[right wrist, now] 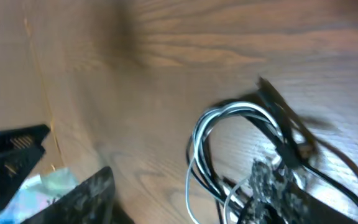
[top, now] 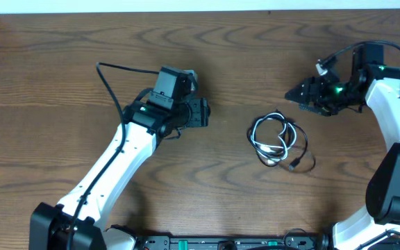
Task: Untangle cables
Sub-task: 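Release the cables onto the table and withdraw both grippers, then reach the left gripper down to the cable bundle and grasp it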
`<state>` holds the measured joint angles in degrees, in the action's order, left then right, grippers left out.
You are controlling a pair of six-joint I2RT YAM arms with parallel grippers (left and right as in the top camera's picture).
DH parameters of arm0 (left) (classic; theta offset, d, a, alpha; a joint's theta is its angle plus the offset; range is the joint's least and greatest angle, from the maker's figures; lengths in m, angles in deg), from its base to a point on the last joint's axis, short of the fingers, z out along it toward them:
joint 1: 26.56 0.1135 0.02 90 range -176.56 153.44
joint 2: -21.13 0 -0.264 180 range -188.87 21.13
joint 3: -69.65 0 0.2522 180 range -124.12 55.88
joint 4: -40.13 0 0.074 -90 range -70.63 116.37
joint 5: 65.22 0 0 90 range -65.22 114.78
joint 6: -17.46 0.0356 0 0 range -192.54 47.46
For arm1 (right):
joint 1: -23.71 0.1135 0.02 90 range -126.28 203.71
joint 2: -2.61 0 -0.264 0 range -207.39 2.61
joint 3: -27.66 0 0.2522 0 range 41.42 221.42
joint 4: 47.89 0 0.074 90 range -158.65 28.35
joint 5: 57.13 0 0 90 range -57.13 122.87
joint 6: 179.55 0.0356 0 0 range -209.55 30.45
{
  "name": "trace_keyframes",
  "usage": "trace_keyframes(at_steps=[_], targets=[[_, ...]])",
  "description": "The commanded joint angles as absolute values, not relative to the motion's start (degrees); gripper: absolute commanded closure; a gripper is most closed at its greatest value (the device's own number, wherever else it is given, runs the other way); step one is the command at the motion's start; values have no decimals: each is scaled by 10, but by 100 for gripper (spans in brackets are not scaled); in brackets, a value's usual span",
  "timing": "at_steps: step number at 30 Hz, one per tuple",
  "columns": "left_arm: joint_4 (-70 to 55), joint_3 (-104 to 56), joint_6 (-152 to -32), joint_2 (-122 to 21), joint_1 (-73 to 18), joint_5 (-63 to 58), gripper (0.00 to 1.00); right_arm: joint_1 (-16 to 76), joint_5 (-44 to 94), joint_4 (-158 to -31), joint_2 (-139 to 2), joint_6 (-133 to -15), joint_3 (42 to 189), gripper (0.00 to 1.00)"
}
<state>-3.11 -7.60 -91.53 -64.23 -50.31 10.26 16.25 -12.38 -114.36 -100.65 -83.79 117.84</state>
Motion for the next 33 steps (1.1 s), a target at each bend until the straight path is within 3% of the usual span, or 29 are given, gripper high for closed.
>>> trace_keyframes(at_steps=[1, 6, 16, 21, 27, 33], targets=[[-14, -81, -901, -656, -510, 102, 35, 164, -148, -1144, -1002, -871, 1183, 32], [29, -81, -901, -682, -535, 64, 35, 144, -117, -1146, -997, -852, 1183, 26], [215, -81, -903, -825, -617, 12, 36, 106, -23, -1173, -997, -813, 1183, 28], [302, -81, -849, -877, -649, 20, 39, 107, -4, -1183, -997, -814, 1183, 28], [321, -81, -822, -921, -668, 94, 41, 107, -3, -1191, -997, -815, 1183, 28], [325, -81, -801, -947, -668, 95, 50, 107, 0, -1191, -997, -815, 1183, 28]])
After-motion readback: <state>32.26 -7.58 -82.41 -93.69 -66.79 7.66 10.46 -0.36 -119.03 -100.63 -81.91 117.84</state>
